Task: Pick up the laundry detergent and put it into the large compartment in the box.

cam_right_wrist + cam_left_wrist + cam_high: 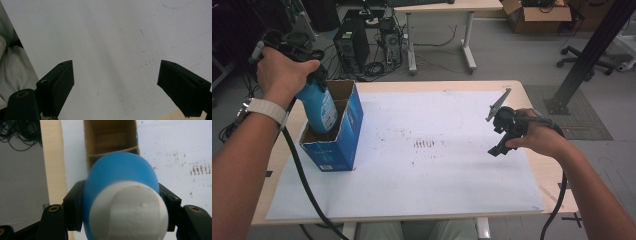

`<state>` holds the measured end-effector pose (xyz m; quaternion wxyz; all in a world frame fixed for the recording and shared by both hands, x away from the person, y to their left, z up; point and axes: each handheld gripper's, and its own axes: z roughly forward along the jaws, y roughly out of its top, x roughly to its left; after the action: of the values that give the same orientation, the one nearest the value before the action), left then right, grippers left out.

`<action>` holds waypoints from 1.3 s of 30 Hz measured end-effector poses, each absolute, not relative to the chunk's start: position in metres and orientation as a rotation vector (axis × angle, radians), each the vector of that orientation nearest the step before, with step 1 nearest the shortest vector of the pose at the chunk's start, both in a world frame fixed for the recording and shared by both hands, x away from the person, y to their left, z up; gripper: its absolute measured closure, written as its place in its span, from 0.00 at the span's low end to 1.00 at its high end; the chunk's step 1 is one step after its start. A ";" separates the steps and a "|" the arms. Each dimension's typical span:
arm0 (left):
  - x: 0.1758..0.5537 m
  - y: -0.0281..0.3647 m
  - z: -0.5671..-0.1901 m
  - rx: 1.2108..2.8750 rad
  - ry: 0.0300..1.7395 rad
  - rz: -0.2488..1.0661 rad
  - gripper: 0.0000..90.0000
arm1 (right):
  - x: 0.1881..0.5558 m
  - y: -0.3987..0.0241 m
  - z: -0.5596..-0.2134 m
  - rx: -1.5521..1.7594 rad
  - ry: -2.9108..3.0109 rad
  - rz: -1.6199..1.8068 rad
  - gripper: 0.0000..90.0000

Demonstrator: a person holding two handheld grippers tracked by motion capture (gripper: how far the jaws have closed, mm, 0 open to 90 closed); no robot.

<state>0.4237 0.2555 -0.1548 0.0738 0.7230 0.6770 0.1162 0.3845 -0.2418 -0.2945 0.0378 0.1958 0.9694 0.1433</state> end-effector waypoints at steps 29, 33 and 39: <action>0.426 0.260 -0.239 2.167 2.044 0.336 0.41 | 0.386 -0.238 -0.299 0.615 2.979 0.425 0.15; 0.425 0.260 -0.246 2.173 2.044 0.338 0.41 | 0.387 -0.237 -0.298 0.615 2.979 0.420 0.15; 0.426 0.259 -0.256 2.185 2.051 0.347 0.41 | 0.387 -0.236 -0.299 0.613 2.980 0.423 0.15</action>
<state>0.4256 0.2592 -0.2555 0.0624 0.7228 0.6786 0.1148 0.3869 -0.2359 -0.2987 0.0351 0.1994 0.9696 0.1375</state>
